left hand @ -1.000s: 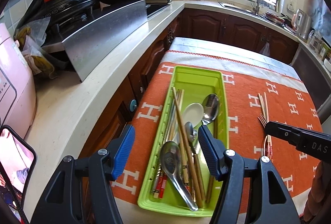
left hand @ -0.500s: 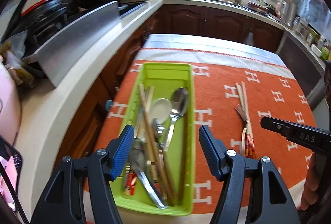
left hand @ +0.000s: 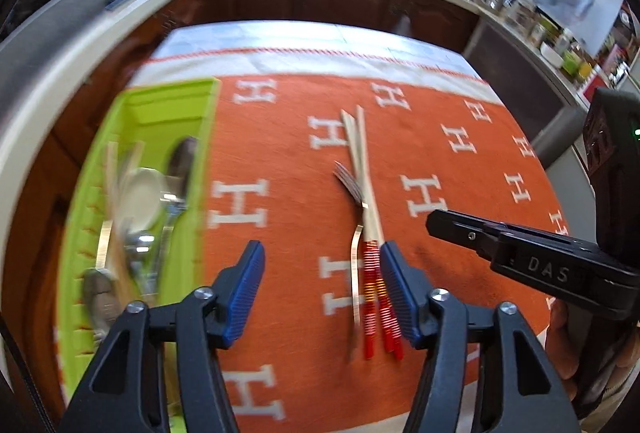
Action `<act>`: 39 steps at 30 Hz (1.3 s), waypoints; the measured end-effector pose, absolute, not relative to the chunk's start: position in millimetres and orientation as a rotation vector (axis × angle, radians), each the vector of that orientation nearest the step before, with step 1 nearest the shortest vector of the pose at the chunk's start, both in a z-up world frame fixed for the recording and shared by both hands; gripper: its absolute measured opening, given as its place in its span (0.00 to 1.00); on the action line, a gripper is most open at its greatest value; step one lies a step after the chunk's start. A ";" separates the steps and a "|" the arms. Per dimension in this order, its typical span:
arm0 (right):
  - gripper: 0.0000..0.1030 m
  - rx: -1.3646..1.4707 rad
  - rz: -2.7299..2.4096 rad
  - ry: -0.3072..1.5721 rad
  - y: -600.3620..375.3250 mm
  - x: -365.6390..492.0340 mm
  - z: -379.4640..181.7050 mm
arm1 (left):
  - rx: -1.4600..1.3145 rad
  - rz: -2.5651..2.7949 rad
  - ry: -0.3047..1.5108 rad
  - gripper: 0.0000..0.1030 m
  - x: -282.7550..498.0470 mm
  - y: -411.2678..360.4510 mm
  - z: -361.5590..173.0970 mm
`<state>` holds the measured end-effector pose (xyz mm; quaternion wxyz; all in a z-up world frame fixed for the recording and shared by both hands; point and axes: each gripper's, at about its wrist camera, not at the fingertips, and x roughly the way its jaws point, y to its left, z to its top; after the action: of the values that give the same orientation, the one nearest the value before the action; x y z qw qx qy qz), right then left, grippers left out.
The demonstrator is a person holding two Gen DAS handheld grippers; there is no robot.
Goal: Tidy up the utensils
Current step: 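Grasp the fork with the left tool while the right tool grasps a red-tipped chopstick, then carry the fork and chopstick into the green tray and open both tools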
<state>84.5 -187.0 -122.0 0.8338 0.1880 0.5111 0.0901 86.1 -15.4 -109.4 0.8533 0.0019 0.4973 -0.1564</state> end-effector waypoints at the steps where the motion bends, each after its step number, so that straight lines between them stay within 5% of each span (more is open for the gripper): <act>1: 0.15 0.404 0.189 1.087 -190.2 84.5 -124.4 | 0.001 -0.335 1.058 0.48 89.4 -19.0 -113.9; 8: 0.15 0.431 0.191 1.094 -203.7 87.2 -133.4 | 0.031 -0.327 1.107 0.30 110.1 -39.8 -139.4; 23: 0.15 0.460 0.226 1.114 -209.1 96.5 -144.6 | 0.108 -0.289 1.115 0.25 112.4 -48.4 -159.3; 24: 0.15 0.459 0.228 1.113 -208.0 96.5 -144.1 | 0.125 -0.285 1.102 0.20 110.1 -49.8 -159.2; 25: 0.15 0.457 0.231 1.111 -207.0 97.2 -143.5 | 0.135 -0.286 1.090 0.01 108.3 -50.6 -158.8; 39: 0.15 0.350 0.342 1.134 -152.3 111.4 -138.6 | 0.041 -0.241 0.990 0.00 87.1 2.4 -97.4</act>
<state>111.4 -152.3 -138.6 0.8152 0.1642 0.5317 0.1605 87.1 2.4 -97.4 0.8728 0.0195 0.4738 -0.1154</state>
